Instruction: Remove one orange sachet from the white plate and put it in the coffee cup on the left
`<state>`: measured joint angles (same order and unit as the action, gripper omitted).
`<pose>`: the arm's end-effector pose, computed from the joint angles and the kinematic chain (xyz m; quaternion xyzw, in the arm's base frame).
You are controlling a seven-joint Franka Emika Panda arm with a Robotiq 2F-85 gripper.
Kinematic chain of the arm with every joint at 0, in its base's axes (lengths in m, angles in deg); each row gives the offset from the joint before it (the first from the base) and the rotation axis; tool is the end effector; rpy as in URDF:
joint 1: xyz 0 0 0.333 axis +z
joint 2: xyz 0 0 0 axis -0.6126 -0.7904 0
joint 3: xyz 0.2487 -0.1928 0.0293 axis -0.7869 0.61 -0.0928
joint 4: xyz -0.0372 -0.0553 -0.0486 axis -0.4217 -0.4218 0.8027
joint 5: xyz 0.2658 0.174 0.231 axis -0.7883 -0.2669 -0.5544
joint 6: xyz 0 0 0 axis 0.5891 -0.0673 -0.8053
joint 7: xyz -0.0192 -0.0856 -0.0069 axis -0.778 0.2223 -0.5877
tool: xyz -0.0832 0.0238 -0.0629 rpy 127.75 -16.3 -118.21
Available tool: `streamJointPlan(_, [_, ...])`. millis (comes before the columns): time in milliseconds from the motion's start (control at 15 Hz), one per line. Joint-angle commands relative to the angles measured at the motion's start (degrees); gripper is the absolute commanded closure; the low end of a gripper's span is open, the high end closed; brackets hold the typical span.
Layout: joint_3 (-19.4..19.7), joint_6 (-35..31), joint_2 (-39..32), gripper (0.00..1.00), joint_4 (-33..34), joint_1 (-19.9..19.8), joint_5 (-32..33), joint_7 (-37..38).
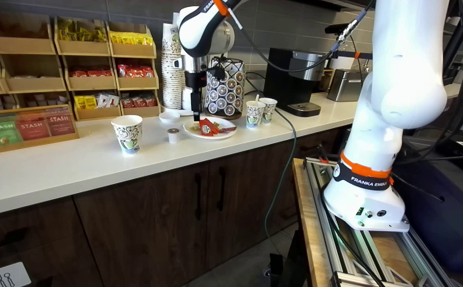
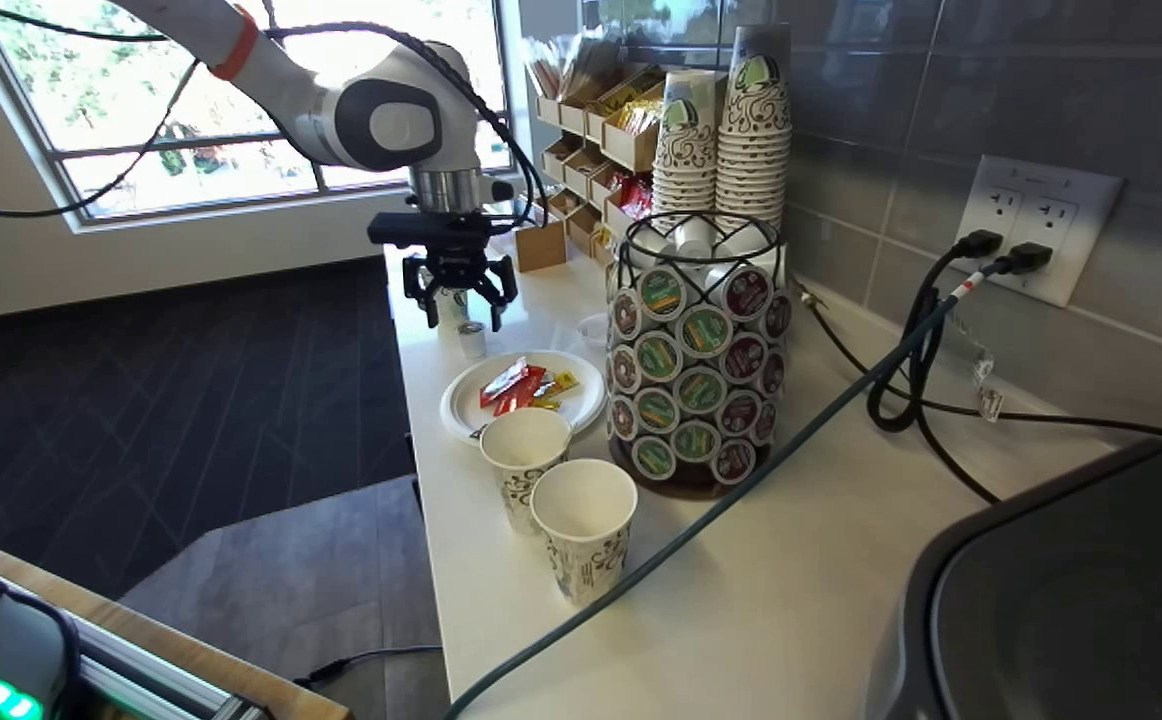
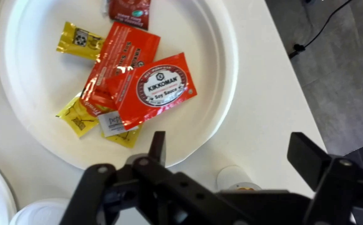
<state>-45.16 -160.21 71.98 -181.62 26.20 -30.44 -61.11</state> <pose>0.5283 -0.1925 0.3002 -0.9911 -0.1298 0.0289 0.0001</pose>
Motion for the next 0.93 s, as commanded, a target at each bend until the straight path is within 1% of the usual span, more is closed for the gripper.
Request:
streamJointPlan(0, [-0.61, -2.95, -4.24, 0.00, 2.48, -3.04, 0.26, -8.45])
streamJointPlan(200, [-0.98, -4.66, -7.41, 0.00, 4.37, -5.17, -0.45, -14.49])
streamJointPlan(333, [-1.12, -5.04, -9.08, 0.01, 5.80, -6.28, -0.50, -17.22])
streamJointPlan(400, [-1.16, -4.77, -9.85, 0.20, 6.64, -6.76, -0.37, -18.45])
streamJointPlan(533, [-1.29, -4.05, -10.95, 0.32, 7.98, -7.63, -0.45, -20.62])
streamJointPlan(667, [-1.75, -3.36, -11.38, 0.49, 8.90, -8.69, -1.17, -23.10])
streamJointPlan(800, [-2.12, -2.81, -11.72, 0.63, 9.66, -9.32, -1.62, -25.14])
streamJointPlan(867, [-2.32, -2.66, -11.89, 0.72, 10.00, -9.55, -1.86, -26.05])
